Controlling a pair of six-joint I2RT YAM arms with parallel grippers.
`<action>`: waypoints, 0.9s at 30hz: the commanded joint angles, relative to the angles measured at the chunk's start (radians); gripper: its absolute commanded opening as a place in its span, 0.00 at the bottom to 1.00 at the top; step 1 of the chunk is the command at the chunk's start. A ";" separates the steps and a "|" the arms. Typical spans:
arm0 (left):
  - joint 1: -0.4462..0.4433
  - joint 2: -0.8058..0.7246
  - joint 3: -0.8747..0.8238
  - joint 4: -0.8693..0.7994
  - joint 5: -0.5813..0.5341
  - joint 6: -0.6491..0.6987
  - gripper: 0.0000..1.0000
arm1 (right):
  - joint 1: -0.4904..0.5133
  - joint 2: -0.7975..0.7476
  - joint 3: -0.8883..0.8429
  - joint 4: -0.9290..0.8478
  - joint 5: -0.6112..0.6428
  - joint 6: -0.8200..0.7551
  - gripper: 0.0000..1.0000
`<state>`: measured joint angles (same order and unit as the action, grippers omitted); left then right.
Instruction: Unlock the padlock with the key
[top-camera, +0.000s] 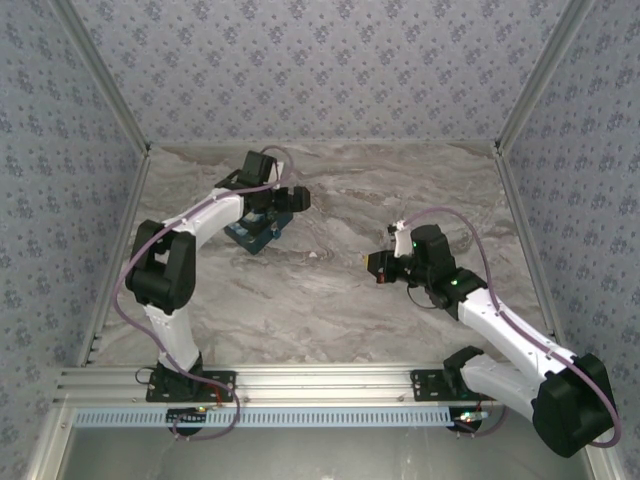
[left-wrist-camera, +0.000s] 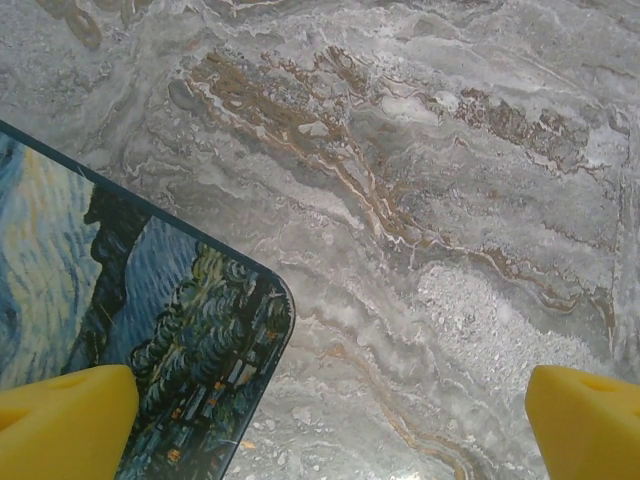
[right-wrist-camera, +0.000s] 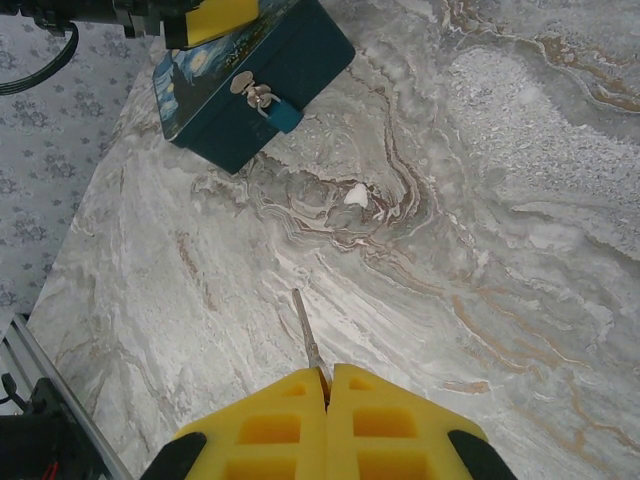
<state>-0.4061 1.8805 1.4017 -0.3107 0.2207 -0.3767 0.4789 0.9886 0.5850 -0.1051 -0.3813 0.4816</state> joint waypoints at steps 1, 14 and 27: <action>-0.008 0.019 -0.014 -0.004 0.035 0.013 1.00 | -0.011 -0.013 -0.009 0.003 -0.006 0.008 0.00; -0.134 -0.089 -0.178 0.024 -0.001 -0.008 0.99 | -0.078 -0.028 -0.008 -0.072 -0.011 -0.020 0.00; -0.346 -0.174 -0.269 0.055 -0.038 -0.095 1.00 | -0.223 -0.112 -0.030 -0.176 -0.042 -0.047 0.00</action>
<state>-0.7067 1.7222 1.1713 -0.2047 0.1761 -0.4191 0.2775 0.8989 0.5671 -0.2268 -0.4068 0.4580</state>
